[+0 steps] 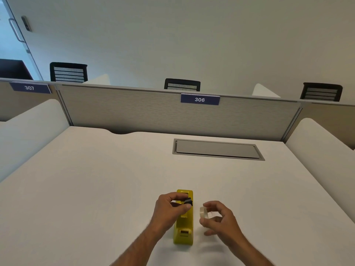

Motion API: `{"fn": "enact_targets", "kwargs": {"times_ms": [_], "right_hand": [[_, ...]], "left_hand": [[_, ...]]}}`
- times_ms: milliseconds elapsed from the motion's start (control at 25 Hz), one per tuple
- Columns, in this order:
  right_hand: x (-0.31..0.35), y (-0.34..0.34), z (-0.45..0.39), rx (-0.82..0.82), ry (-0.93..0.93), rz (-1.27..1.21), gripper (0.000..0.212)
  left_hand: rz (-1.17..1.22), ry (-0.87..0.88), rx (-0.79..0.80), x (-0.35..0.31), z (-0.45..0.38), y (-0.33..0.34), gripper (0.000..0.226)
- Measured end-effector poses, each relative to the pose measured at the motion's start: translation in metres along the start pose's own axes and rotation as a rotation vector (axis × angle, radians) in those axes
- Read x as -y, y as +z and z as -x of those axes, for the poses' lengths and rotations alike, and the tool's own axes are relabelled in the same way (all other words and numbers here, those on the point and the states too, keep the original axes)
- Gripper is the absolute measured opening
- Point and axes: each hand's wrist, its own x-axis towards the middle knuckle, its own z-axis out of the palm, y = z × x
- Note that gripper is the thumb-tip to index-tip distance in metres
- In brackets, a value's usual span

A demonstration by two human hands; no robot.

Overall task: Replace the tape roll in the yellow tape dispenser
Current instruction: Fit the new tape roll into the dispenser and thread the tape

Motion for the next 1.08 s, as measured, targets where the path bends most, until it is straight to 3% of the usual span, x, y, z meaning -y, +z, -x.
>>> {"fn": "enact_targets", "kwargs": {"times_ms": [480,800,1080], "right_hand": [[0.008,0.000,-0.012,0.088,-0.060,-0.150,0.050],[0.011,0.004,-0.017,0.063,-0.081,-0.224,0.027],[0.011,0.003,-0.017,0.102,-0.086,-0.307,0.039]], "left_hand": [[0.027,0.020,0.047,-0.008,0.005,0.003,0.032],[0.034,0.054,0.072,-0.012,0.009,0.004,0.029],[0.052,0.042,0.067,-0.015,0.009,0.004,0.031]]}}
